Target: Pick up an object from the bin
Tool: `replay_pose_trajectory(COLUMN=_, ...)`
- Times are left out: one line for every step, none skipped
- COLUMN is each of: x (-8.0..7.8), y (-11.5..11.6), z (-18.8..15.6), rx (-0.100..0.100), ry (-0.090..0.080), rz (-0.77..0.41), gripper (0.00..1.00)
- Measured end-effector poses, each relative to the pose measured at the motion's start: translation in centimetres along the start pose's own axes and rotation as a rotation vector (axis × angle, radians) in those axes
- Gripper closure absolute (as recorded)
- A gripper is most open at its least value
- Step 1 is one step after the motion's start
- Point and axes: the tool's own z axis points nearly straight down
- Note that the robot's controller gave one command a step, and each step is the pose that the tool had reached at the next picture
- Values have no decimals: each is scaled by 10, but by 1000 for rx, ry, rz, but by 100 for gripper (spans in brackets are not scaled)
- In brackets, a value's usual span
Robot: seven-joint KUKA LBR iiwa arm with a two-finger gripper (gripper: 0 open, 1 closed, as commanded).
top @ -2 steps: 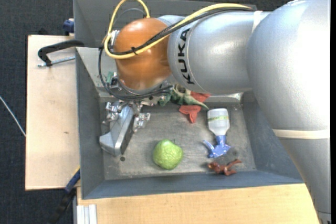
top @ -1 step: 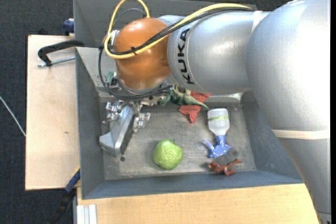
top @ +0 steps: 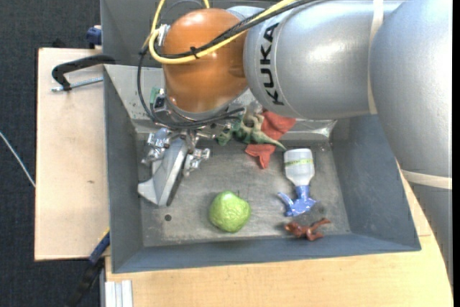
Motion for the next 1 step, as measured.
replay_pose_trajectory(x=1, y=-5, z=0, rx=12, ry=-8, rz=6, gripper=100)
